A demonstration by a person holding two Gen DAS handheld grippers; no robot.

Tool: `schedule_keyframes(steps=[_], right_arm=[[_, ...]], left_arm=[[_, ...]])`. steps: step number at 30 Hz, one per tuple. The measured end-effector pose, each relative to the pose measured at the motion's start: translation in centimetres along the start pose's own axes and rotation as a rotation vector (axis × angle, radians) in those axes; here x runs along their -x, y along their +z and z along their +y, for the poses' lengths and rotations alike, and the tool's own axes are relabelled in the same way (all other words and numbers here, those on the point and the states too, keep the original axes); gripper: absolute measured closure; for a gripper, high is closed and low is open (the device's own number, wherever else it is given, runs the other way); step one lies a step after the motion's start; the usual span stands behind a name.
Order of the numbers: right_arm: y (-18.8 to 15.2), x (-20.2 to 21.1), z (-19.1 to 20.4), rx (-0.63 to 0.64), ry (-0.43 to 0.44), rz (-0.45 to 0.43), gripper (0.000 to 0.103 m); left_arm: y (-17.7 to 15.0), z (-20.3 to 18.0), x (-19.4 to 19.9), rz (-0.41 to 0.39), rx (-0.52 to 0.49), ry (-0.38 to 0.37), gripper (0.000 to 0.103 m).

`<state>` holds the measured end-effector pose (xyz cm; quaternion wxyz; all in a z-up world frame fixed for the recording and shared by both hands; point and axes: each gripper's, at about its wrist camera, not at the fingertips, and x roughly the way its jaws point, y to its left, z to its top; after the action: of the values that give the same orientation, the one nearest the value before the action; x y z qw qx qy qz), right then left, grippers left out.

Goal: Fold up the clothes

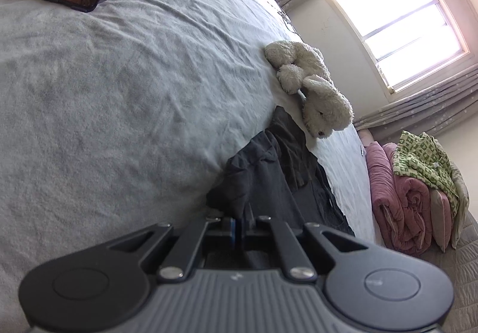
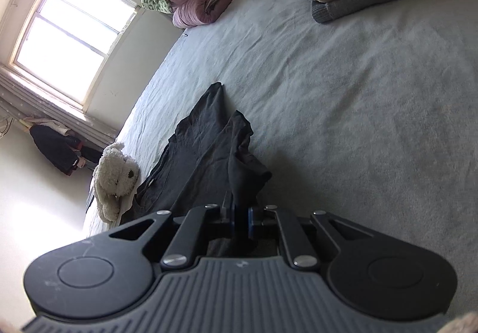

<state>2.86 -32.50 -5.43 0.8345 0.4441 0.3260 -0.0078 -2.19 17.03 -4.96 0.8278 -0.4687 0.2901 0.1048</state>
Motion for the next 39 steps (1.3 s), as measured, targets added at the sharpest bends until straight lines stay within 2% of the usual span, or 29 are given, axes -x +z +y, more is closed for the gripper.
schedule_keyframes(steps=[6, 20, 24, 26, 28, 30, 32, 36, 39], right_arm=[[-0.6, 3.7, -2.0, -0.090, 0.007, 0.043, 0.094], [-4.9, 11.9, -7.3, -0.118, 0.037, 0.099, 0.094], [-5.4, 12.5, -8.4, -0.123, 0.042, 0.094, 0.094], [-5.6, 12.4, -8.8, -0.121, 0.046, 0.089, 0.092], [-5.8, 12.4, -9.2, -0.117, 0.063, 0.072, 0.084], [-5.7, 12.6, -9.6, -0.122, 0.102, 0.057, 0.081], [-5.5, 12.8, -9.8, -0.130, 0.133, 0.060, 0.071], [-5.5, 12.8, -9.4, -0.081, 0.171, 0.070, 0.070], [-6.1, 12.6, -9.3, -0.049, 0.205, 0.090, 0.070]], left_arm=[[-1.2, 2.0, 4.1, 0.059, 0.050, -0.020, 0.100], [-6.0, 7.8, 12.0, 0.097, 0.070, -0.016, 0.100], [-6.5, 8.5, 12.0, 0.114, 0.009, -0.035, 0.100], [-6.6, 9.1, 11.7, 0.118, -0.041, -0.073, 0.099], [-6.7, 9.6, 11.6, 0.116, -0.098, -0.114, 0.094], [-6.5, 9.9, 11.6, 0.143, -0.124, -0.136, 0.087], [-6.3, 10.1, 11.4, 0.171, -0.132, -0.158, 0.085], [-6.2, 10.3, 10.8, 0.249, -0.133, -0.225, 0.085], [-6.8, 10.1, 10.4, 0.254, -0.181, -0.217, 0.087]])
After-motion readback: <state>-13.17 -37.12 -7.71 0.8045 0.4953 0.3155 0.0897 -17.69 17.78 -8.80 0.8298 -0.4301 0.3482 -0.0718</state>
